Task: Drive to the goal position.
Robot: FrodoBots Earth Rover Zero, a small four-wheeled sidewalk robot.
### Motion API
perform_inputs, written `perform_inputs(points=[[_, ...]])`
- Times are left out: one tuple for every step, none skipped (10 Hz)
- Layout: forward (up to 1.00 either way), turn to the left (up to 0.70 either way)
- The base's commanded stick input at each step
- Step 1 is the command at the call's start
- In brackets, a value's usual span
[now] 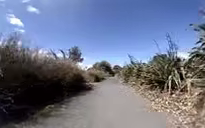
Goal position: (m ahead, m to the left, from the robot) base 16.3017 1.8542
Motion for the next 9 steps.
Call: perform_inputs(points=[[0.85,0.00],[0.85,0.00],[0.85,0.00],[0.85,0.00],[0.85,0.00],[0.85,0.00],[0.85,0.00],[0.85,0.00],[0.85,0.00]])
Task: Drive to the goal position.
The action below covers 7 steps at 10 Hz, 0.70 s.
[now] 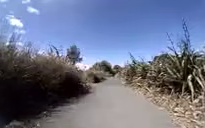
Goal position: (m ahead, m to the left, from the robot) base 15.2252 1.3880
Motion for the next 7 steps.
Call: perform_inputs(points=[[0.85,0.00],[0.85,0.00],[0.85,0.00],[0.85,0.00],[0.85,0.00],[0.85,0.00],[0.85,0.00]])
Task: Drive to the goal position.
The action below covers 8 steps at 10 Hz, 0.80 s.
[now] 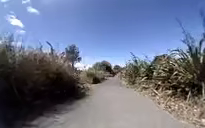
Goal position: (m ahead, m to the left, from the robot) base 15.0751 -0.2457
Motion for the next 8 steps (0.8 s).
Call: perform_inputs(points=[[0.85,0.00],[0.85,0.00],[0.85,0.00],[0.85,0.00],[0.85,0.00],[0.85,0.00],[0.85,0.00],[0.85,-0.29]])
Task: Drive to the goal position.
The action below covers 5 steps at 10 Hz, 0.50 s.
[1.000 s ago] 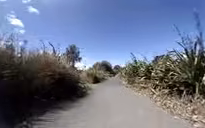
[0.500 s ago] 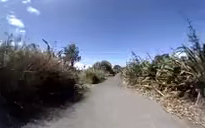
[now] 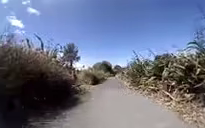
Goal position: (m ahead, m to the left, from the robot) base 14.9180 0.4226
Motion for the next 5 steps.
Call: perform_inputs(points=[[0.85,-0.17],[0.85,-0.05],[0.85,0.00],[0.85,0.00],[0.85,0.00]])
